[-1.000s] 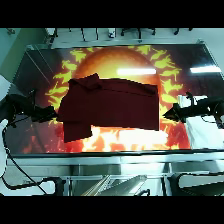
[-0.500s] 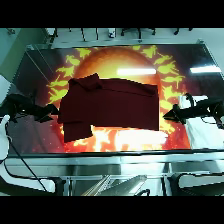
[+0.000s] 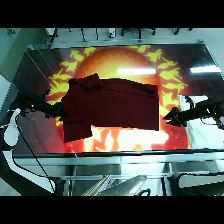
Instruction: Fold the shirts.
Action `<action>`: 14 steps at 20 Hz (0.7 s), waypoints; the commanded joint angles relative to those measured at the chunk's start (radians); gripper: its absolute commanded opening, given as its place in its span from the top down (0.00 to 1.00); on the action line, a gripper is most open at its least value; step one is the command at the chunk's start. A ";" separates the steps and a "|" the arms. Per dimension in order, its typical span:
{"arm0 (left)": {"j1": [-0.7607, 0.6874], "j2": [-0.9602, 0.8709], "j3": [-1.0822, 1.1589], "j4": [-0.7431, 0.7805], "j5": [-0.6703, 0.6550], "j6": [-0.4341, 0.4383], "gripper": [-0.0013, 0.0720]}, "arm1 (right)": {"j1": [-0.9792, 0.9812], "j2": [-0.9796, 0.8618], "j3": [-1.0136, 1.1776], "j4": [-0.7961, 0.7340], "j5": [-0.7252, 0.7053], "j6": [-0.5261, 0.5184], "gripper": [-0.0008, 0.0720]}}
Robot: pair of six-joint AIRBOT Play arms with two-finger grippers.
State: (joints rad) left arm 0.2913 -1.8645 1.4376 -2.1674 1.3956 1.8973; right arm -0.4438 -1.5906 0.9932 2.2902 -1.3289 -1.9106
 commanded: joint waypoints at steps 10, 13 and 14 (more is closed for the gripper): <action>-0.018 -0.003 0.026 -0.009 0.010 0.006 0.96 | 0.177 -0.146 -0.018 0.232 0.117 -0.069 0.94; -0.058 0.113 0.029 -0.029 -0.011 0.007 0.96 | 0.178 -0.101 0.060 0.265 0.087 -0.069 0.96; -0.067 0.180 0.044 -0.076 -0.020 0.007 0.96 | 0.171 -0.046 0.113 0.293 0.061 -0.069 0.96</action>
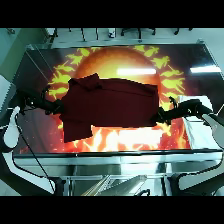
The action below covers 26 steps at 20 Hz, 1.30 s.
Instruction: Fold the shirts.
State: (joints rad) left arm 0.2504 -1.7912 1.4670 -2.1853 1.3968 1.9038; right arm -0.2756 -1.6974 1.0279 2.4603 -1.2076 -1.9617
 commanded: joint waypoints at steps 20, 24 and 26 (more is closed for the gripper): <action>-0.181 1.082 0.434 0.204 -0.331 -0.352 0.96 | -0.208 0.842 0.921 0.092 -0.101 0.051 0.96; -0.283 0.888 0.173 0.204 -0.325 -0.269 0.96 | -0.127 0.730 0.605 0.098 -0.187 -0.019 0.96; -0.315 0.753 0.069 0.204 -0.358 -0.230 0.96 | -0.050 0.656 0.385 0.097 -0.082 -0.092 0.96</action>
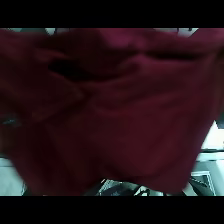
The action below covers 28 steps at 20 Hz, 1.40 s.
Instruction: Fold the shirts.
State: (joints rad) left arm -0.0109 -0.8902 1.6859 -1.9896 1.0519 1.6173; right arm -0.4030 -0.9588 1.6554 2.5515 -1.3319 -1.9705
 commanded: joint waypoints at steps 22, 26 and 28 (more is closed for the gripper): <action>0.092 -1.141 0.363 0.060 0.314 0.020 0.96 | 0.079 -1.050 0.096 -0.250 0.033 0.109 0.96; 0.103 -1.083 0.225 0.171 0.380 0.020 0.96 | 0.082 -1.051 0.093 -0.386 -0.026 0.140 0.96; 0.100 -1.082 0.185 0.172 0.368 0.020 0.96 | 0.085 -1.051 0.093 -0.387 -0.024 0.140 0.96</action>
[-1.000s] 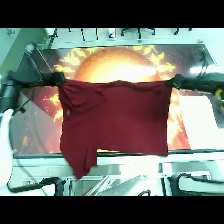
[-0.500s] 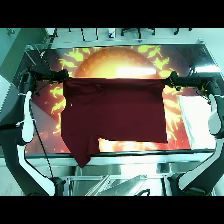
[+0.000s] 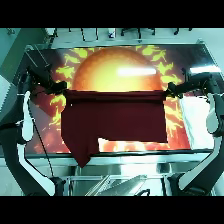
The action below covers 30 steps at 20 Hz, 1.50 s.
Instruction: Fold the shirts.
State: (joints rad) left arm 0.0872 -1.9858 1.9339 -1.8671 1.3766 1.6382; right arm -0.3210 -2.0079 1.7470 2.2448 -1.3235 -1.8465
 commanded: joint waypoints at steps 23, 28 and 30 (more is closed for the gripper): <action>-0.032 0.013 0.072 0.062 0.223 -0.128 0.01 | 0.032 0.124 0.004 -0.178 -0.089 0.123 0.67; -0.032 0.191 -0.060 0.107 0.307 -0.169 0.02 | -0.063 0.330 -0.148 -0.461 -0.220 0.190 0.49; -0.031 0.327 -0.248 0.143 0.269 -0.162 0.02 | -0.126 0.443 -0.310 -0.527 -0.184 0.195 0.42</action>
State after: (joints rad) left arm 0.0555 -1.8008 1.8549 -1.7672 1.6413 1.4853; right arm -0.3779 -1.7000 1.5970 1.8645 -1.5017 -1.6772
